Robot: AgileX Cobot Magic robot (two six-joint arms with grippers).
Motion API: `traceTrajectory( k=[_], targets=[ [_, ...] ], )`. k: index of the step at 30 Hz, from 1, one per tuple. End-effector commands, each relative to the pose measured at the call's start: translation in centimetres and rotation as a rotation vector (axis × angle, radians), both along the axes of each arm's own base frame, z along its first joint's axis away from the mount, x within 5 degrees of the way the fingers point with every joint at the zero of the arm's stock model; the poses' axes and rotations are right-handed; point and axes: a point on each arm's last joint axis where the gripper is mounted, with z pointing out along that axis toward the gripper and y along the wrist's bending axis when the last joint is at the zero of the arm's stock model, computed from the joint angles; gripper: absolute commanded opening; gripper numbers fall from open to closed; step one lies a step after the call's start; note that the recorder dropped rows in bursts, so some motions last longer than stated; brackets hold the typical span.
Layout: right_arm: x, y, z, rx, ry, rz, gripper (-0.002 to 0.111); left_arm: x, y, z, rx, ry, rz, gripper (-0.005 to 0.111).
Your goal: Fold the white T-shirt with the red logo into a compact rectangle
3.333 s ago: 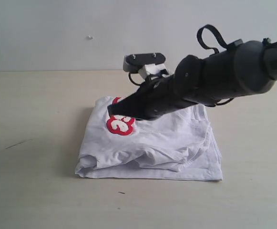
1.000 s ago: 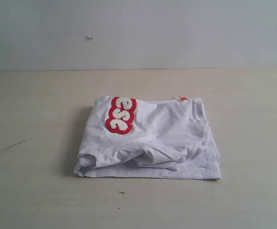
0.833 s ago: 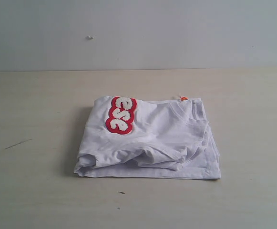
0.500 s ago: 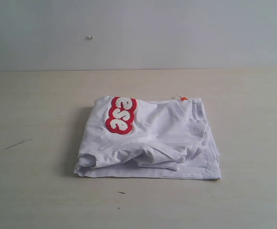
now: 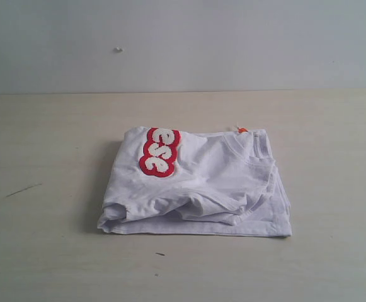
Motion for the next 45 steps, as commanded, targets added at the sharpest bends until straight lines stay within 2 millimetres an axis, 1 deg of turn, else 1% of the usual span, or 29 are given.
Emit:
traceTrajectory(
  k=[1,4,10,17,22,26,27,29,30,32,34,35,37,38,42,45],
  targets=[
    [0.0,0.3,-1.2,-0.02,-0.01,-0.143,0.0,0.0,0.0,0.0,-0.005,-0.008,-0.001,0.0],
    [0.4,0.6,-1.7,-0.029,0.014,-0.215,0.0,0.0,0.0,0.0,-0.005,-0.008,-0.001,0.0],
    [0.6,1.1,-1.7,-0.025,0.017,-0.337,0.0,0.0,0.0,0.0,-0.005,-0.008,-0.001,0.0],
    [0.7,1.4,-1.7,-0.007,0.02,-0.379,0.0,0.0,0.0,0.0,-0.005,-0.008,-0.001,0.0],
    [0.7,1.6,-1.7,0.024,0.025,-0.347,0.0,0.0,0.0,0.0,-0.005,-0.008,-0.001,0.0],
    [1.3,1.5,-1.5,0.017,0.041,-0.357,0.0,0.0,0.0,0.0,-0.005,-0.008,-0.001,0.0],
    [0.6,1.4,-1.5,0.007,-0.002,-0.379,0.0,0.0,0.0,0.0,-0.005,-0.008,-0.001,0.0],
    [0.5,1.0,-1.0,-0.02,-0.064,-0.433,0.0,0.0,0.0,0.0,-0.005,-0.008,-0.001,0.0],
    [0.2,0.8,-0.4,-0.032,-0.143,-0.476,0.0,0.0,0.0,0.0,-0.005,-0.008,-0.001,0.0],
    [-0.5,0.5,0.9,0.013,-0.341,-0.517,0.0,0.0,0.0,0.0,-0.005,-0.008,-0.001,0.0],
    [-0.7,0.1,1.4,0.023,-0.522,-0.57,0.0,0.0,0.0,0.0,-0.005,-0.008,-0.001,0.0],
    [-0.6,0.1,1.3,-0.001,-0.574,-0.595,0.0,0.0,0.0,0.0,-0.005,-0.008,-0.001,0.0],
    [0.2,0.1,0.4,-0.083,-0.606,-0.634,0.0,0.0,0.0,0.0,-0.005,-0.008,-0.001,0.0],
    [1.2,0.1,-0.7,-0.145,-0.566,-0.65,0.0,0.0,0.0,0.0,-0.005,-0.008,-0.001,0.0],
    [4.1,0.1,-4.3,-0.311,-0.449,-0.675,0.0,0.0,0.0,0.0,-0.005,-0.008,-0.001,0.0],
    [5.9,-0.2,-7.3,-0.326,-0.347,-0.657,0.0,0.0,0.0,0.0,-0.005,-0.008,-0.001,0.0]
  ],
)
